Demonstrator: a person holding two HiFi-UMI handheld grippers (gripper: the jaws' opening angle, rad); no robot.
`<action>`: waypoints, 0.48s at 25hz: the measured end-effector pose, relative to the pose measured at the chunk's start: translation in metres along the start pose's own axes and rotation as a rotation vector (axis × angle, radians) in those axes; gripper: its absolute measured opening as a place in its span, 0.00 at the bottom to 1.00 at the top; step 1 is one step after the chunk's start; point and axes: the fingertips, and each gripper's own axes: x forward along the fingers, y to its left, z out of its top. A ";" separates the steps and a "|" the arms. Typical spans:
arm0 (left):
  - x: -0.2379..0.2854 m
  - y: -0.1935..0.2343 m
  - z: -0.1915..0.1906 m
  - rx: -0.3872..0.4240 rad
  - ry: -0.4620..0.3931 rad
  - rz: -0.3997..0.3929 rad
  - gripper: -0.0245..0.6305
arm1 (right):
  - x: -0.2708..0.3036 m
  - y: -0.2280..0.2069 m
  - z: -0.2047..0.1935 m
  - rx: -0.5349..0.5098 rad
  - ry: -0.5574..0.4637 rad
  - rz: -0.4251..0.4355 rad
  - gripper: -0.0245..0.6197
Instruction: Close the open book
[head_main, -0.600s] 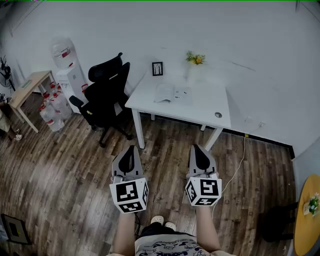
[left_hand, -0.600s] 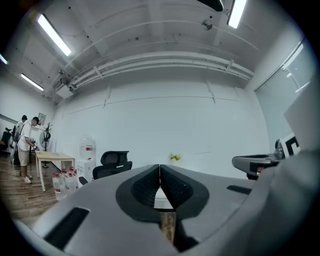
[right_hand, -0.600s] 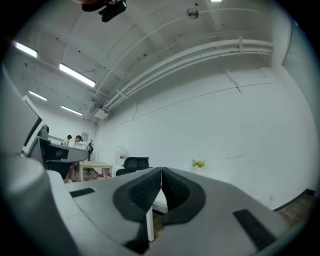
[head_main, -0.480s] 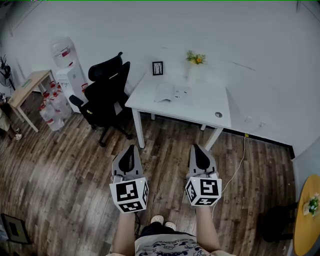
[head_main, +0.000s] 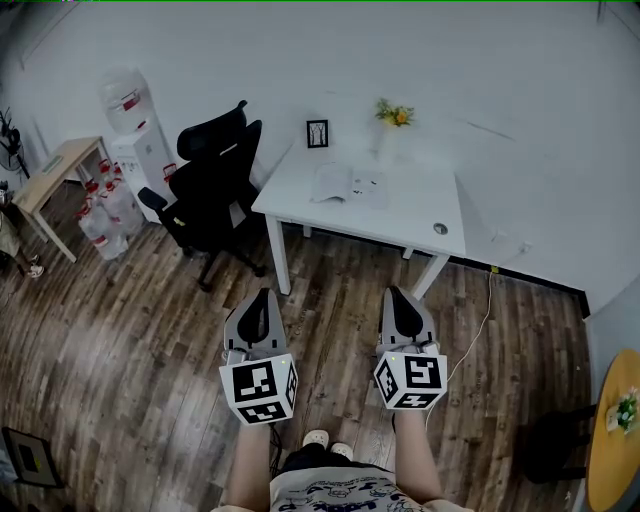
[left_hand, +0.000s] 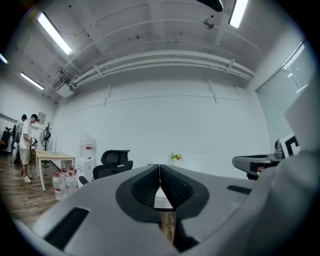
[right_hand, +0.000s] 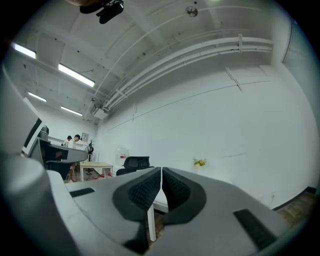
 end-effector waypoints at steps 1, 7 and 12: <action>0.001 0.002 0.000 0.001 0.000 0.001 0.07 | 0.002 -0.001 0.000 0.008 -0.001 -0.004 0.09; 0.014 0.021 -0.002 -0.002 0.001 0.008 0.07 | 0.020 0.004 0.001 0.028 -0.018 -0.012 0.09; 0.026 0.034 -0.004 -0.003 -0.001 0.004 0.07 | 0.035 0.013 0.000 0.019 -0.021 -0.008 0.09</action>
